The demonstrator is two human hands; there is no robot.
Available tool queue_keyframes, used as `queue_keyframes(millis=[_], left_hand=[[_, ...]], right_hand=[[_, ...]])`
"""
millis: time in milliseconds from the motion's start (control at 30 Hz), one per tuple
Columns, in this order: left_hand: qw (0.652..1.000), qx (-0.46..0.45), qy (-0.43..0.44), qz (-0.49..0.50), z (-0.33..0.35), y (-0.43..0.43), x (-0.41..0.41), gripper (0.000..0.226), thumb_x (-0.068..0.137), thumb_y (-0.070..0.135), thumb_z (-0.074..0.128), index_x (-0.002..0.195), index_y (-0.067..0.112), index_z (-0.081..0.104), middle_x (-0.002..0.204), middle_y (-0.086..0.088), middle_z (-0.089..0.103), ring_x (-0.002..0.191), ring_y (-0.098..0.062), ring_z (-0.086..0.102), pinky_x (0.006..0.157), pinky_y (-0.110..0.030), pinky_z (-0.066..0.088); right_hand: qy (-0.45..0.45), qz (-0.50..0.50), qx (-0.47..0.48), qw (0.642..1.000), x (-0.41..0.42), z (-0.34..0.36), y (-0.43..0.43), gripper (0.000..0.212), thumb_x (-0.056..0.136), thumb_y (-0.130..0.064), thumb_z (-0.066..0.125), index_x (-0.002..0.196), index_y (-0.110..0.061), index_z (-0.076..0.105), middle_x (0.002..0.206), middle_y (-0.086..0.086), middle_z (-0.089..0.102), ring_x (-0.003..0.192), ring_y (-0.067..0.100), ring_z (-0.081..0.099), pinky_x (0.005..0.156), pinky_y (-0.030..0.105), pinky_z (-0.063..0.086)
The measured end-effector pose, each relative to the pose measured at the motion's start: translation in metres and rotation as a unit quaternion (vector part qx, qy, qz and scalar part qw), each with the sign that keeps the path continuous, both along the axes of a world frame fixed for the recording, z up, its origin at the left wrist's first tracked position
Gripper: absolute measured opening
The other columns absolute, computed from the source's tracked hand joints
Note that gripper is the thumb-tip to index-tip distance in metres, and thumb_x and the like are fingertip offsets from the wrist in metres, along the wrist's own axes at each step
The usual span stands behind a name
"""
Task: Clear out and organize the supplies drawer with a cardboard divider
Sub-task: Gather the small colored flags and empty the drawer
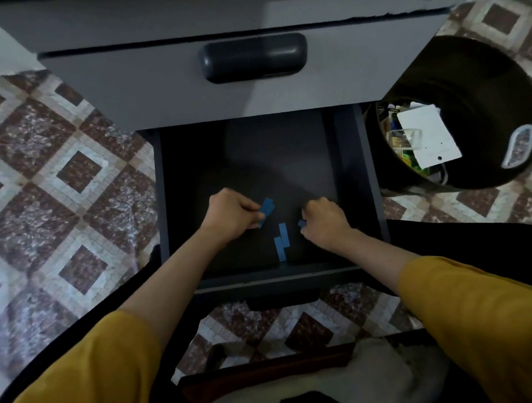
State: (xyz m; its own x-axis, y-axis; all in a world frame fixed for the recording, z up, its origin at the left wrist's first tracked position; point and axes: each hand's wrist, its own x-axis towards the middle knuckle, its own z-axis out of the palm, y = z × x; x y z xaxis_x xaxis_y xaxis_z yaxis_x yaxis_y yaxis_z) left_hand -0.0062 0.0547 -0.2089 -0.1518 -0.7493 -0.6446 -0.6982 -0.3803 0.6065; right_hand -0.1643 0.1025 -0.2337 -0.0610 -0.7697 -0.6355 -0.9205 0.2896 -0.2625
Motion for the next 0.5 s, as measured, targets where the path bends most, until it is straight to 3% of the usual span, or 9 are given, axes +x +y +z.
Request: queue_keyframes(millis=[100,200,367,500], left_hand=[[1.0,0.007,0.018,0.018,0.001,-0.002,-0.002,0.019,0.084,0.006,0.065,0.102,0.006,0.065,0.107,-0.009,0.064,0.075,-0.007,0.061,0.072,-0.023,0.056],[1.0,-0.001,0.019,0.015,0.001,-0.003,-0.006,0.02,0.085,0.007,0.064,0.104,0.007,0.065,0.104,-0.006,0.062,0.077,-0.008,0.06,0.071,-0.022,0.055],[0.999,0.001,0.031,0.009,0.007,-0.005,-0.012,0.02,0.085,0.008,0.063,0.105,0.008,0.065,0.101,-0.004,0.061,0.084,-0.01,0.062,0.075,-0.025,0.056],[0.999,-0.004,0.045,0.002,0.014,-0.008,-0.018,0.015,0.086,0.009,0.061,0.101,0.013,0.063,0.09,0.004,0.056,0.082,-0.01,0.061,0.071,-0.024,0.056]], right_hand=[[0.018,0.015,-0.005,1.0,0.002,-0.003,0.0,0.011,0.088,-0.006,0.053,0.091,-0.001,0.062,0.094,0.013,0.063,0.09,0.028,0.062,0.065,0.029,0.043],[0.034,0.03,-0.017,0.999,0.002,-0.009,0.003,0.012,0.087,-0.004,0.052,0.075,-0.007,0.054,0.085,0.01,0.061,0.086,0.026,0.063,0.062,0.028,0.042],[0.032,0.019,-0.032,0.999,0.0,-0.014,0.004,0.013,0.087,-0.005,0.054,0.096,-0.007,0.063,0.097,0.008,0.064,0.09,0.023,0.063,0.068,0.028,0.047],[-0.006,-0.005,-0.021,1.0,-0.002,-0.02,0.005,0.012,0.086,-0.004,0.059,0.097,-0.009,0.061,0.098,0.007,0.065,0.089,0.021,0.062,0.073,0.029,0.051]])
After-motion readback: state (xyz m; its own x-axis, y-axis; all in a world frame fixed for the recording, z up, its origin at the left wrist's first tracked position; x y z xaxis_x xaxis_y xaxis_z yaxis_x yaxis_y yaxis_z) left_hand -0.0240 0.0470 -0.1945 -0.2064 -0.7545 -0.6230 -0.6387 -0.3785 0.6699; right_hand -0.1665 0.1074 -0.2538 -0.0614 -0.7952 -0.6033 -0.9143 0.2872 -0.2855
